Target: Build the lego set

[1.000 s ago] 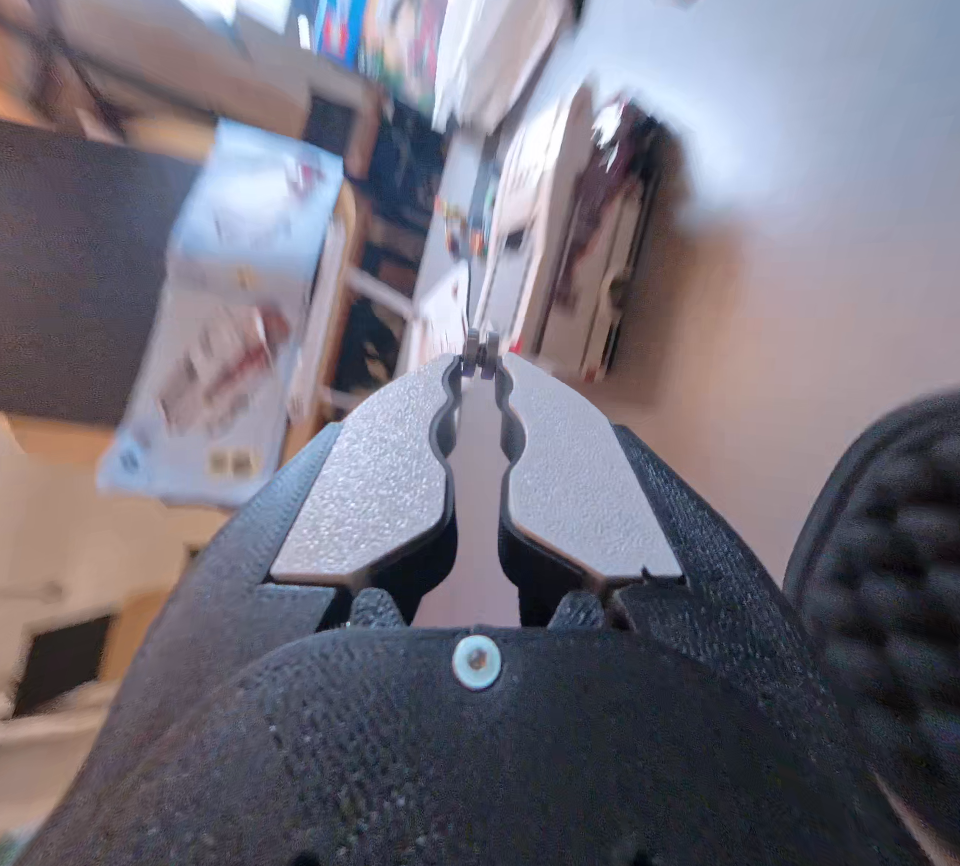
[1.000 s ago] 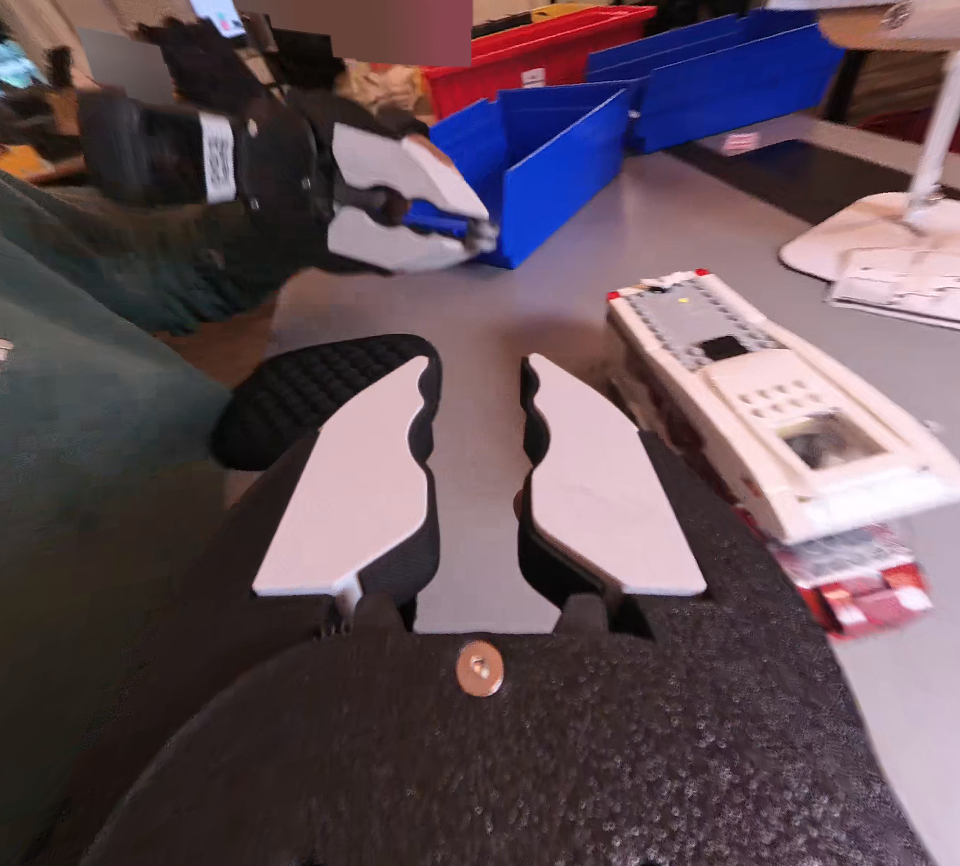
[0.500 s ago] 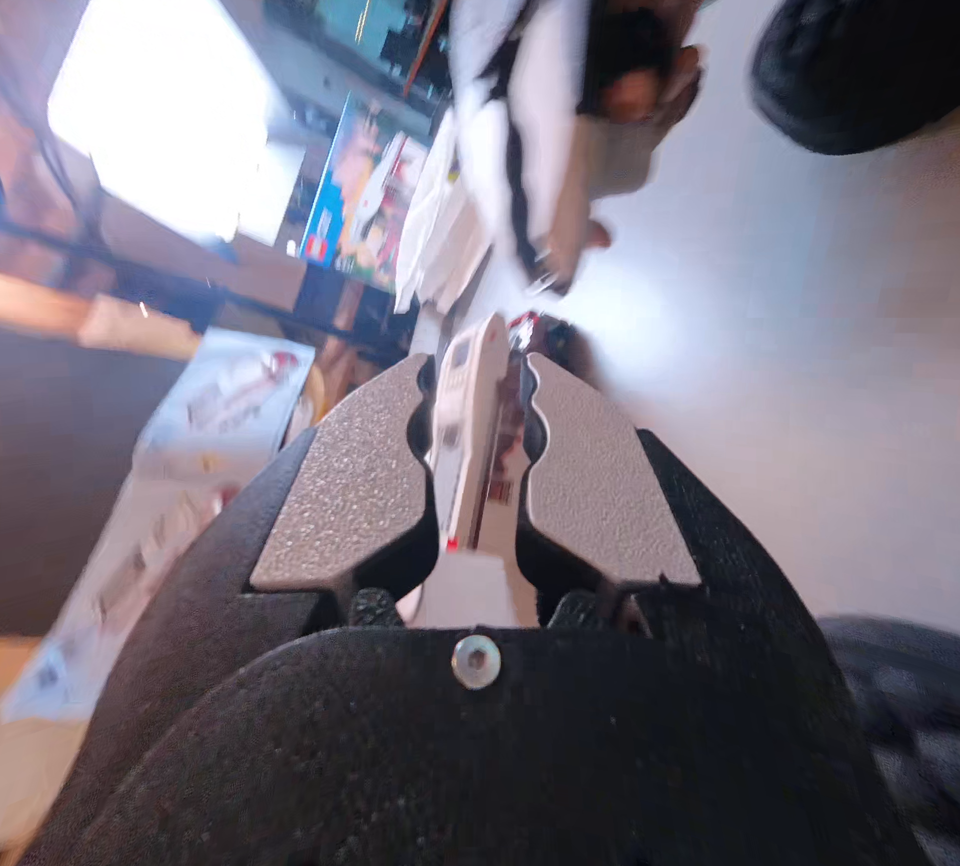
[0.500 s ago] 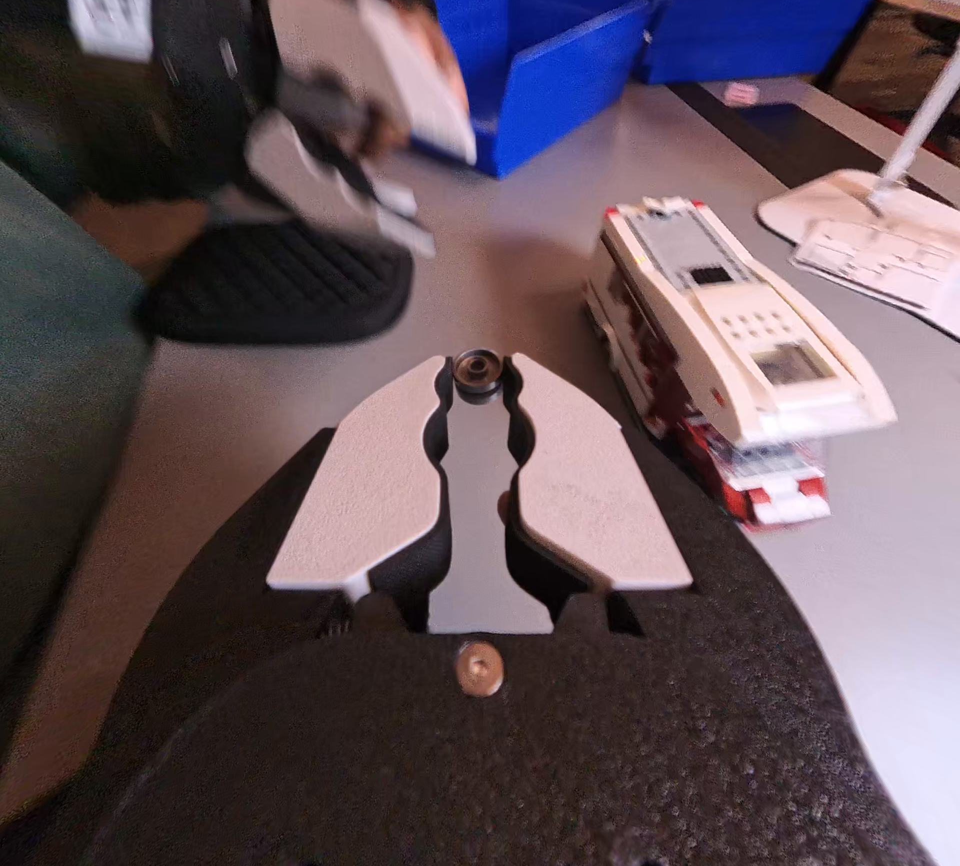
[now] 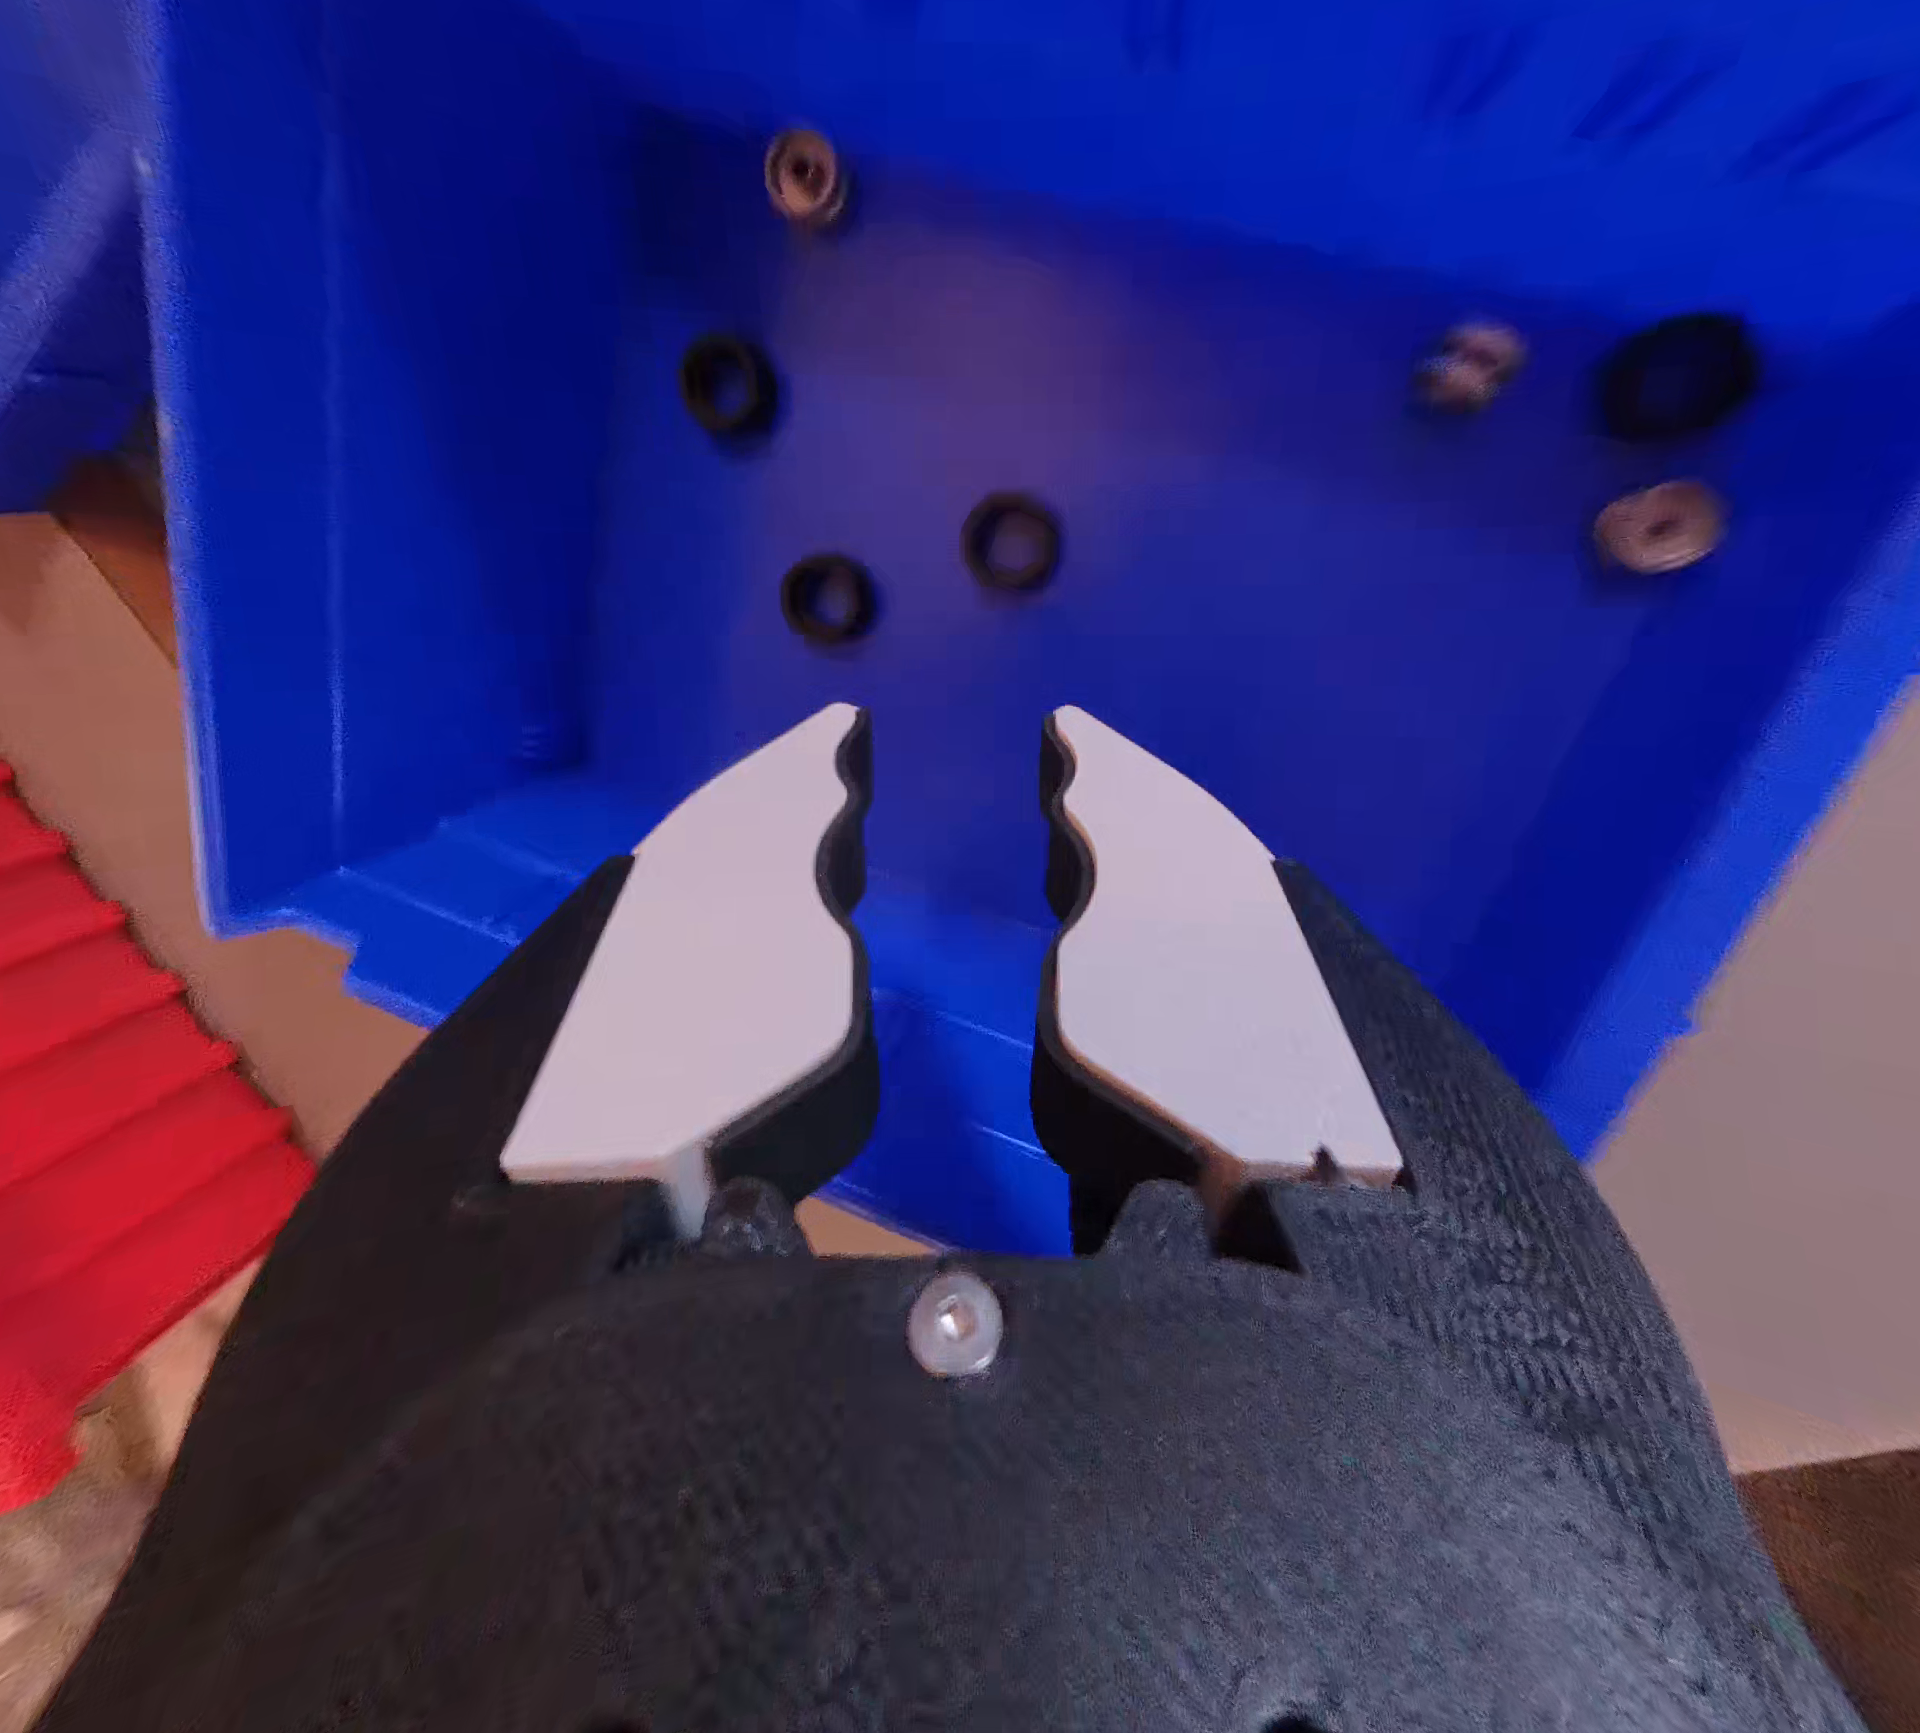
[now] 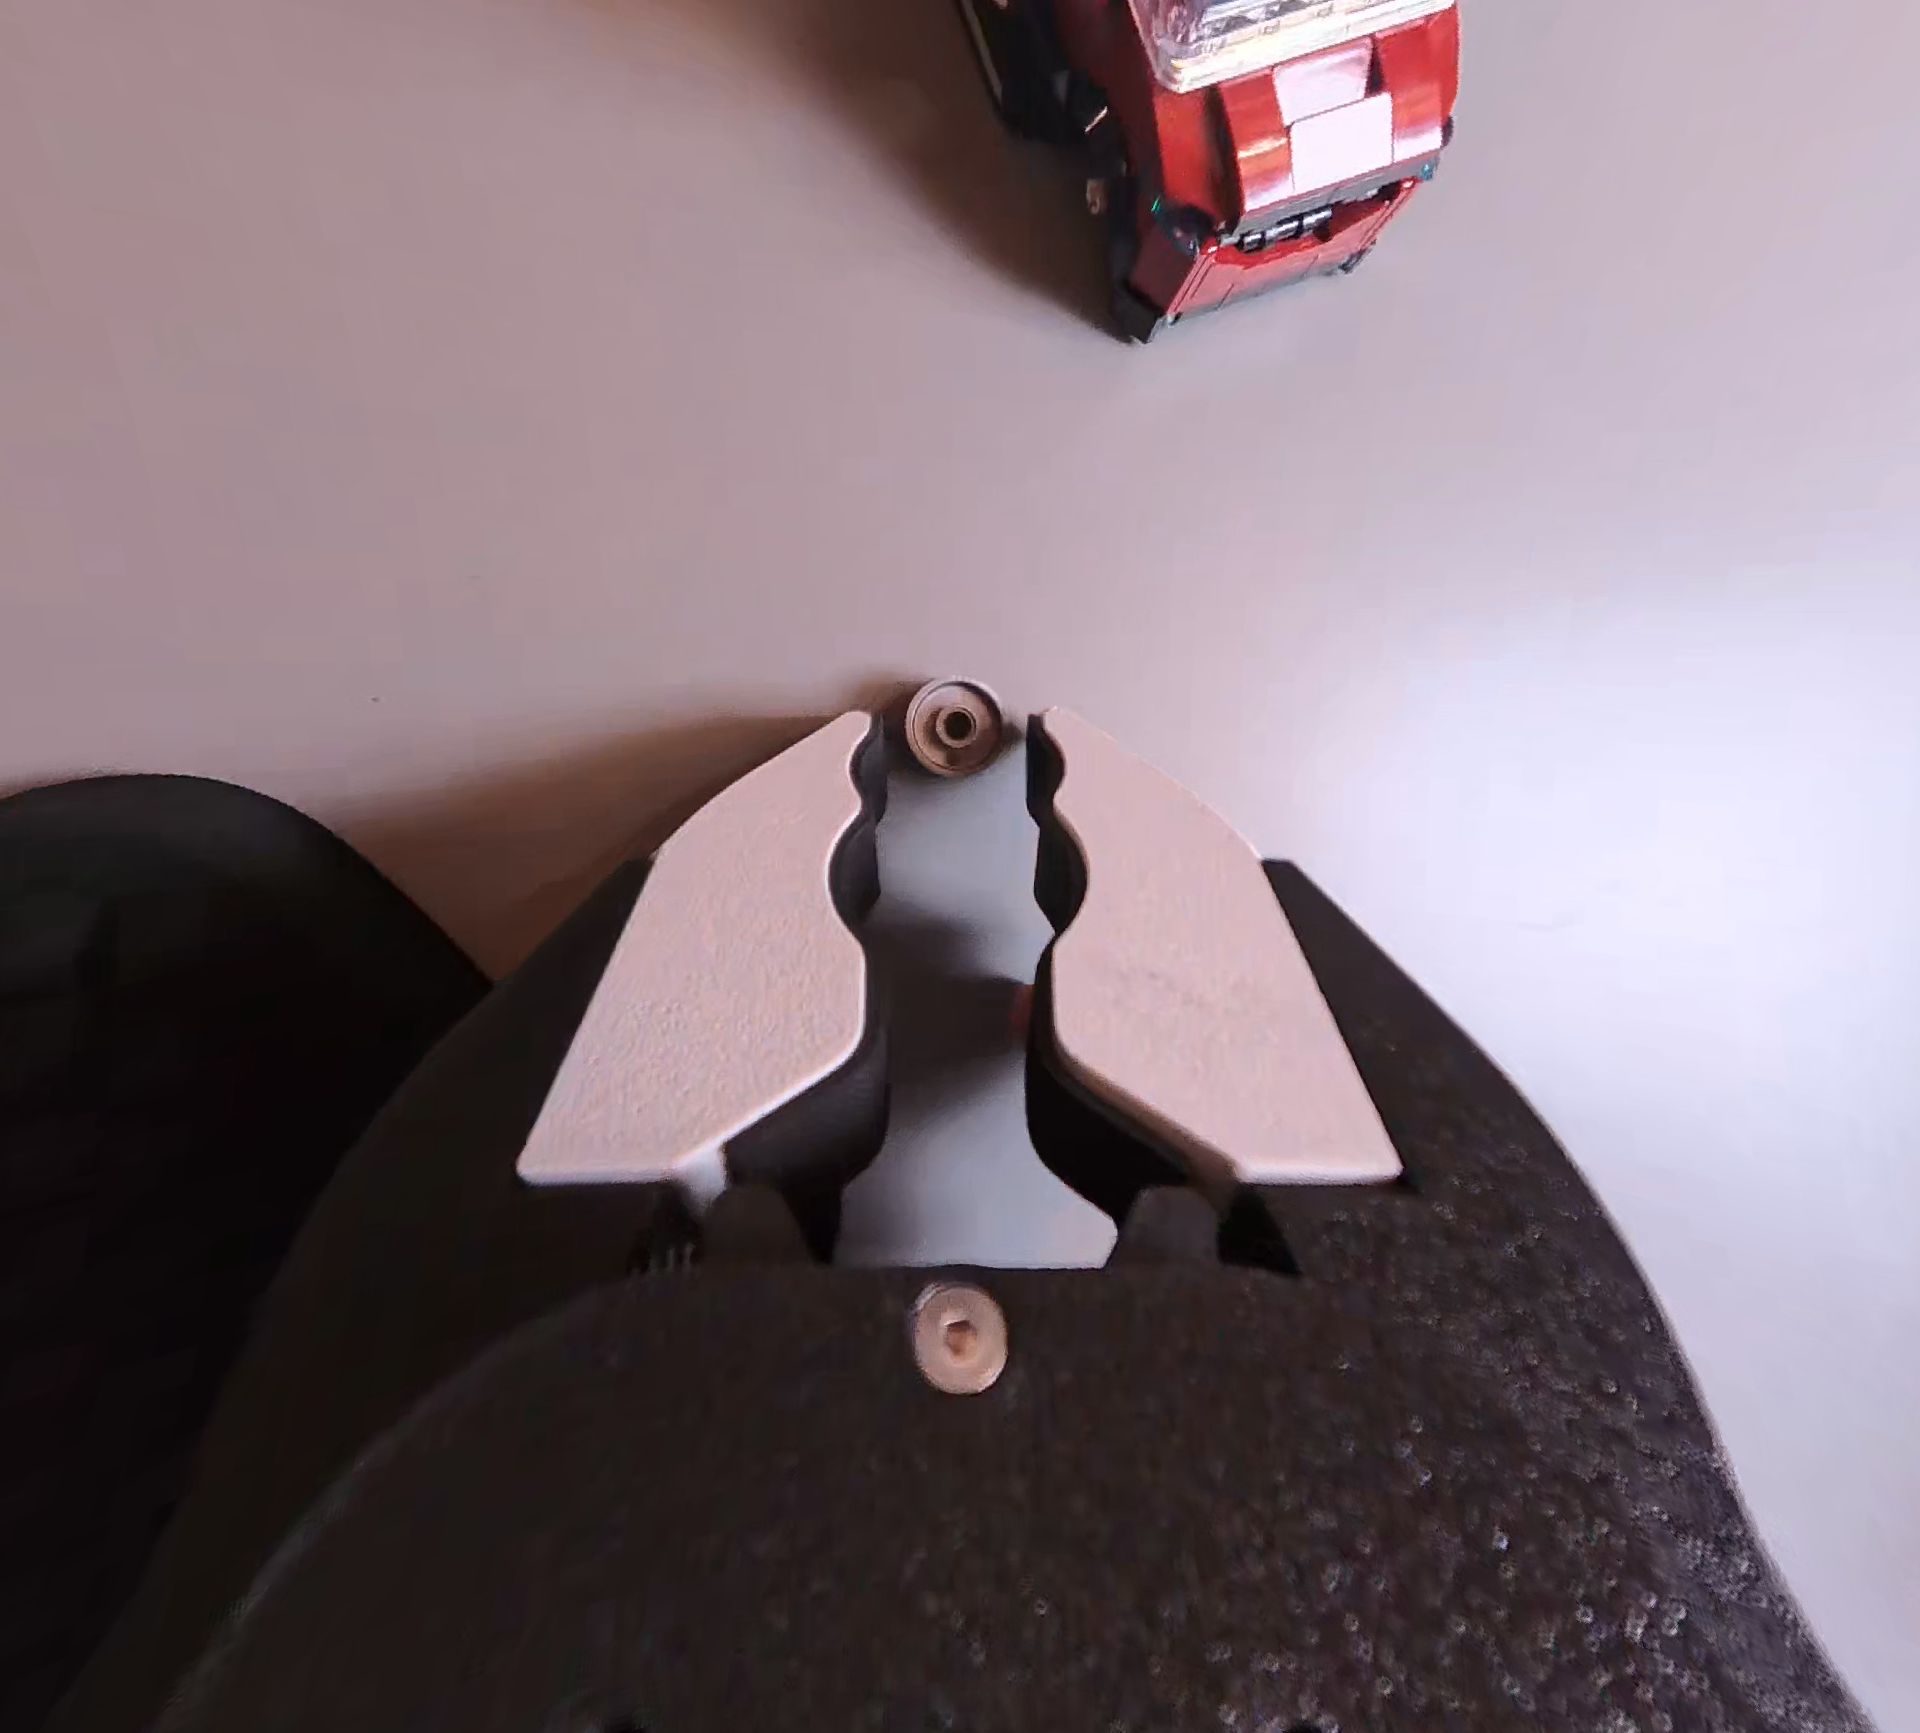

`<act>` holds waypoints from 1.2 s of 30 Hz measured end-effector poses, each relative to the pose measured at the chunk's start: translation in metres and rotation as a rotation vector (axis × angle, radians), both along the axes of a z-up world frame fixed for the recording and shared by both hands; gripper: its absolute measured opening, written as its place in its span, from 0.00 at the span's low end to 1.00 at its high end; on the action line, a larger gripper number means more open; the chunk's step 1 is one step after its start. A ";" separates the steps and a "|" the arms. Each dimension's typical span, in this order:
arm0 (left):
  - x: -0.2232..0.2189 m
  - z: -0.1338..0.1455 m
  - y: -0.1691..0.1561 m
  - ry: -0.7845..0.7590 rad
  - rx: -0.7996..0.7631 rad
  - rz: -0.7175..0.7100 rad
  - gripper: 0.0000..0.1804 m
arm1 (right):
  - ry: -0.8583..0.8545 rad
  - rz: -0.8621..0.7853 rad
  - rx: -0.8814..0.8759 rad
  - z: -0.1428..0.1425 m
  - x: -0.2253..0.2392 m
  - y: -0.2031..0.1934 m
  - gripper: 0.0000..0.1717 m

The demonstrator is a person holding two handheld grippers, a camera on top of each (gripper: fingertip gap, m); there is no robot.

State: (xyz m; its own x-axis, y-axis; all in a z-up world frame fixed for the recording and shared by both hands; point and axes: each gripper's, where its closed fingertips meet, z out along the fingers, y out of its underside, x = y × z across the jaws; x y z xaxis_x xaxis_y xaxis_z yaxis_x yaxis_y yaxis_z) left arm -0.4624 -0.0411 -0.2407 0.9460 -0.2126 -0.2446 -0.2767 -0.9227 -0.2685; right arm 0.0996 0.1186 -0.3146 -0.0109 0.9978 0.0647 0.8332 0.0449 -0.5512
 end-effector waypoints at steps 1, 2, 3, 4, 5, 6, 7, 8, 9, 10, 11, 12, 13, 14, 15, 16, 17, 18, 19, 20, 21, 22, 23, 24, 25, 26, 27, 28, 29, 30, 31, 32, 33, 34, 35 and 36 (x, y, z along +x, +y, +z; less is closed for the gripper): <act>-0.011 -0.008 0.001 0.046 -0.046 -0.007 0.18 | -0.001 0.001 -0.001 0.000 0.001 0.001 0.16; -0.018 -0.016 0.002 0.073 -0.095 -0.021 0.19 | 0.001 0.004 -0.006 0.001 0.001 0.001 0.18; -0.021 -0.024 0.004 0.070 -0.143 -0.033 0.20 | 0.013 0.003 -0.012 0.003 0.001 0.001 0.19; -0.025 -0.032 0.007 0.074 -0.183 -0.038 0.21 | 0.034 0.000 -0.018 0.007 0.000 0.000 0.19; -0.032 -0.039 0.010 0.095 -0.220 -0.039 0.21 | 0.062 -0.003 -0.023 0.012 -0.002 0.000 0.19; -0.037 -0.045 0.014 0.099 -0.251 -0.040 0.22 | 0.091 -0.005 -0.027 0.018 -0.004 0.000 0.19; -0.037 -0.052 0.017 0.065 -0.270 -0.037 0.23 | 0.117 -0.010 -0.027 0.023 -0.005 0.000 0.19; -0.036 -0.058 0.020 0.028 -0.288 -0.031 0.24 | 0.139 -0.013 -0.024 0.029 -0.005 0.000 0.19; -0.038 -0.063 0.022 0.021 -0.307 -0.030 0.24 | 0.158 -0.014 -0.019 0.033 -0.006 0.000 0.19; -0.042 -0.068 0.023 0.027 -0.328 -0.031 0.20 | 0.173 -0.014 -0.013 0.036 -0.006 -0.001 0.19; -0.048 -0.070 0.025 0.055 -0.330 -0.025 0.18 | 0.186 -0.014 -0.008 0.039 -0.006 -0.001 0.19; -0.052 -0.069 0.026 0.068 -0.332 -0.025 0.14 | 0.194 -0.014 -0.001 0.041 -0.005 -0.002 0.19; -0.050 -0.068 0.024 0.044 -0.339 -0.024 0.11 | 0.200 -0.017 0.006 0.043 -0.004 -0.002 0.19; -0.046 -0.064 0.023 0.024 -0.339 -0.028 0.06 | 0.208 -0.020 0.013 0.044 -0.003 -0.002 0.19; -0.045 -0.055 0.023 0.046 -0.319 -0.032 0.06 | 0.220 -0.022 0.020 0.047 -0.001 -0.003 0.19; -0.035 -0.042 0.024 0.049 -0.285 -0.059 0.06 | 0.236 -0.023 0.026 0.049 0.000 -0.003 0.19; -0.015 -0.027 0.027 0.027 -0.232 -0.109 0.06 | 0.253 -0.023 0.029 0.051 0.001 -0.004 0.18; 0.010 -0.011 0.029 0.018 -0.180 -0.169 0.06 | 0.272 -0.023 0.033 0.053 0.001 -0.004 0.18; 0.039 0.005 0.031 0.025 -0.134 -0.241 0.05 | 0.294 -0.024 0.042 0.056 0.001 -0.003 0.18; 0.073 0.019 0.033 0.034 -0.080 -0.325 0.05 | 0.321 -0.029 0.052 0.059 -0.001 0.000 0.18; 0.112 0.029 0.038 0.039 -0.012 -0.413 0.05 | 0.353 -0.036 0.056 0.063 -0.003 0.002 0.17; 0.155 0.035 0.043 0.038 0.060 -0.497 0.05 | 0.390 -0.048 0.055 0.067 -0.007 0.004 0.17; 0.197 0.036 0.050 0.045 0.137 -0.568 0.05 | 0.428 -0.064 0.053 0.071 -0.011 0.007 0.17; 0.240 0.030 0.053 0.047 0.193 -0.650 0.05 | 0.459 -0.079 0.050 0.075 -0.014 0.010 0.17; 0.281 0.017 0.054 0.049 0.227 -0.738 0.05 | 0.476 -0.088 0.047 0.077 -0.017 0.011 0.17; 0.317 0.003 0.056 0.056 0.261 -0.808 0.05 | 0.481 -0.093 0.051 0.078 -0.018 0.011 0.17; 0.349 -0.013 0.057 0.040 0.277 -0.868 0.05 | 0.477 -0.093 0.060 0.078 -0.018 0.010 0.17; 0.376 -0.028 0.060 0.018 0.287 -0.906 0.05 | 0.470 -0.090 0.071 0.078 -0.017 0.009 0.17; 0.395 -0.039 0.065 0.016 0.296 -0.935 0.05 | 0.464 -0.088 0.079 0.078 -0.016 0.008 0.17; 0.408 -0.051 0.067 0.014 0.281 -0.963 0.05 | 0.459 -0.087 0.081 0.078 -0.014 0.006 0.17; 0.416 -0.060 0.069 0.007 0.253 -0.976 0.05 | 0.459 -0.087 0.079 0.078 -0.013 0.004 0.17; 0.424 -0.066 0.069 -0.019 0.237 -0.987 0.06 | 0.460 -0.088 0.077 0.078 -0.012 0.002 0.17; 0.430 -0.072 0.064 -0.058 0.204 -0.999 0.09 | 0.462 -0.087 0.075 0.077 -0.010 0.001 0.17; 0.432 -0.076 0.060 -0.086 0.171 -0.998 0.10 | 0.464 -0.088 0.074 0.076 -0.008 0.000 0.17; 0.434 -0.076 0.057 -0.124 0.168 -0.997 0.11 | 0.469 -0.091 0.073 0.075 -0.007 -0.001 0.17; 0.436 -0.076 0.053 -0.169 0.154 -0.995 0.14 | 0.477 -0.093 0.067 0.074 -0.006 -0.001 0.17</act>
